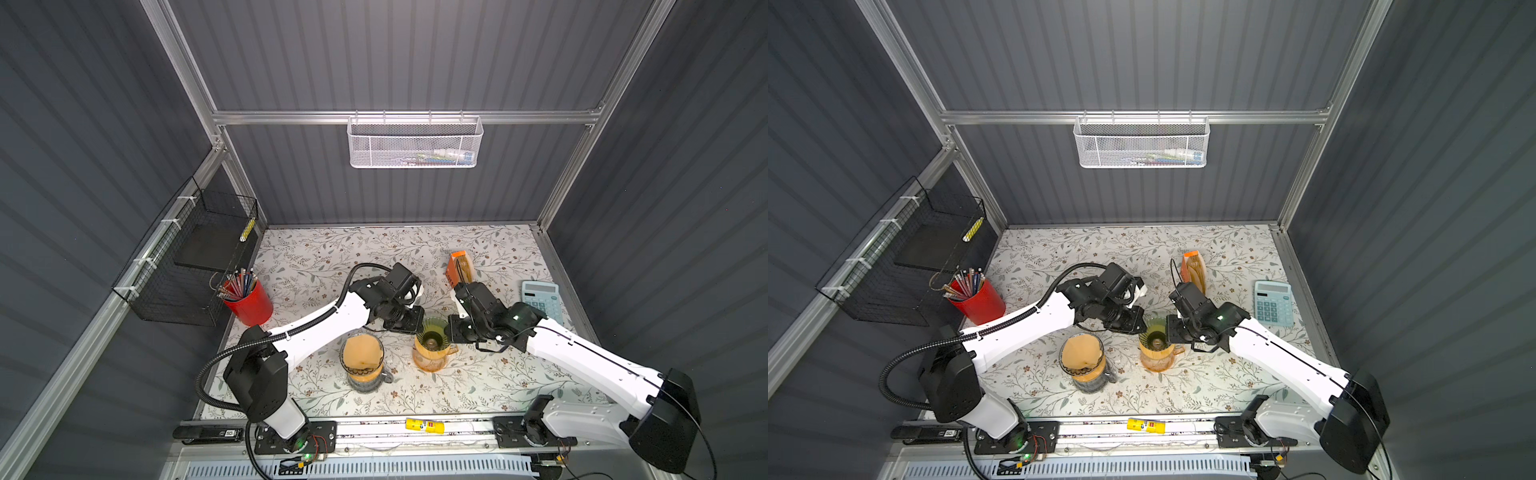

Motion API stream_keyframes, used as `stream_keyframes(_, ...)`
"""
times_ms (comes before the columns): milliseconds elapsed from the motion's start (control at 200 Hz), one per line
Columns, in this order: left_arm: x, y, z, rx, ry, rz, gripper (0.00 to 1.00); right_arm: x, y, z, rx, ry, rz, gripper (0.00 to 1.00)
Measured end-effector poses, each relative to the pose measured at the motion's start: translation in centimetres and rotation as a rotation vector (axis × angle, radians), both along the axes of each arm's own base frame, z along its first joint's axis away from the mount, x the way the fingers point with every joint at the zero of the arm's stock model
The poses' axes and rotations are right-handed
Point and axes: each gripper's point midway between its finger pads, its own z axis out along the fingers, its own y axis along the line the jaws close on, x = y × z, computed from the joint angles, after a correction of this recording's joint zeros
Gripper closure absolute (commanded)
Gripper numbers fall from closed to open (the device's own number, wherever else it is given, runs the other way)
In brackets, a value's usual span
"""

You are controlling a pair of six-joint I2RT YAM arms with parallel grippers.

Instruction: Place the coffee filter in the dripper

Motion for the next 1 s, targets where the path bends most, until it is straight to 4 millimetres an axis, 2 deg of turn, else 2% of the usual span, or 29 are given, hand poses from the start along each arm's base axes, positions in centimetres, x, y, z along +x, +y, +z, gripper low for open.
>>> stream_keyframes(400,0.3,-0.5,1.0,-0.026,-0.013,-0.004,0.89,-0.7,-0.7,-0.6,-0.048,0.039,0.013,0.78)
stream_keyframes(675,0.3,-0.6,1.2,-0.031,-0.017,-0.004,0.88,-0.7,-0.7,0.0,-0.051,0.04,0.017,0.75)
stream_keyframes(1001,0.5,-0.8,1.3,-0.038,-0.024,-0.003,0.89,-0.5,-0.6,1.5,-0.037,0.019,0.016,0.73)
